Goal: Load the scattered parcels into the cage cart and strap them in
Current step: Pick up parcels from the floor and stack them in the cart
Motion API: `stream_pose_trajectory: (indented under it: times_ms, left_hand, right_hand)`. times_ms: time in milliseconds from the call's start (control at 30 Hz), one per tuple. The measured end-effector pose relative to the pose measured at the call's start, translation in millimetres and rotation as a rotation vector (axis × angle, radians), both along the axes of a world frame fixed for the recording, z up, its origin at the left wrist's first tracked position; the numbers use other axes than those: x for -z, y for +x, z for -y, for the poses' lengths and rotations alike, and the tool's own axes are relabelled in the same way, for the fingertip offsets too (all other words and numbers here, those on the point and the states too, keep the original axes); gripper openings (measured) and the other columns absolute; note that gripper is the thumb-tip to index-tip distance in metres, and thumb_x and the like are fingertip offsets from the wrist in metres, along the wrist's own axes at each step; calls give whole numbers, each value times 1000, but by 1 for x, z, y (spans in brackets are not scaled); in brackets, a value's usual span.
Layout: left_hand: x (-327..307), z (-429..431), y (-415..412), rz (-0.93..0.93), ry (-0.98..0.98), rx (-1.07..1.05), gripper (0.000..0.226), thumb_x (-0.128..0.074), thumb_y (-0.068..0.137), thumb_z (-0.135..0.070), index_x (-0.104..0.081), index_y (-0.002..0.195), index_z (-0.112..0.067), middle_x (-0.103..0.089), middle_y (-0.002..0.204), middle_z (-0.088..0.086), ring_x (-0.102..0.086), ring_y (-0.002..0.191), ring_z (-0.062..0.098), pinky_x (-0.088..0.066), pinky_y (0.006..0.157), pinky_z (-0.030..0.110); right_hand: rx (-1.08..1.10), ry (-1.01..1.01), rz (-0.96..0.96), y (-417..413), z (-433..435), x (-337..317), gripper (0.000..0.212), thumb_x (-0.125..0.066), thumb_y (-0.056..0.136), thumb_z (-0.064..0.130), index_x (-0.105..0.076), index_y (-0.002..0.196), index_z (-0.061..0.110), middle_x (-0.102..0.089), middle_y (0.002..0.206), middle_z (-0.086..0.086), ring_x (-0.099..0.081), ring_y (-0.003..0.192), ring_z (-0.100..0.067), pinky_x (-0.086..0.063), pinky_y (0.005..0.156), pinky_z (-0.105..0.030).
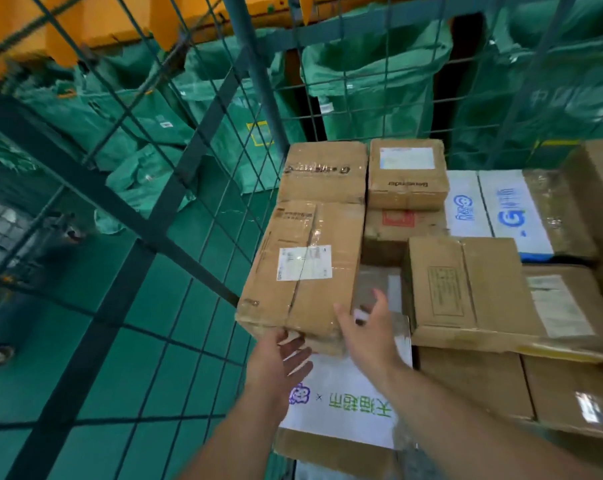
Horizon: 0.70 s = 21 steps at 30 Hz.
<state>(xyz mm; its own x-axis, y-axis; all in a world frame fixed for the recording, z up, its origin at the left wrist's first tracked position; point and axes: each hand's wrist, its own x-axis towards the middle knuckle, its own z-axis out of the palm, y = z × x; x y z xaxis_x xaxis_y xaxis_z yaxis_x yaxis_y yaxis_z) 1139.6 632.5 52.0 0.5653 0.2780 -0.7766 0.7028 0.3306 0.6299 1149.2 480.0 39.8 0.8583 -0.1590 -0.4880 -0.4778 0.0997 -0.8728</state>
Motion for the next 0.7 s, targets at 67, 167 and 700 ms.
stream_pose_trajectory:
  times_ms: [67,167,700]
  left_hand:
    - [2,1,-2,23,-24,6,35,-57,102,-30,-58,128,-7,-71,117,18,-70,107,35,-58,87,47]
    - [0,0,2,57,-85,16,41,-59,100,-36,-59,134,-12,-64,133,13,-67,115,33,-57,89,45]
    - [-62,97,-40,133,51,464,26,-56,100,-33,-74,113,-19,-78,110,3,-74,97,20,-55,89,38]
  right_hand:
    - [-72,10,-49,-13,-7,3,39,-57,99,49,-45,134,40,-62,126,17,-62,111,-6,-52,90,-24]
    - [-134,-16,-70,3,-11,11,43,-41,105,52,-47,147,42,-61,133,15,-56,121,-11,-42,100,-26]
    - [-167,10,-226,-44,58,-41,43,-48,103,44,-52,139,21,-67,115,3,-63,100,-13,-50,90,-33]
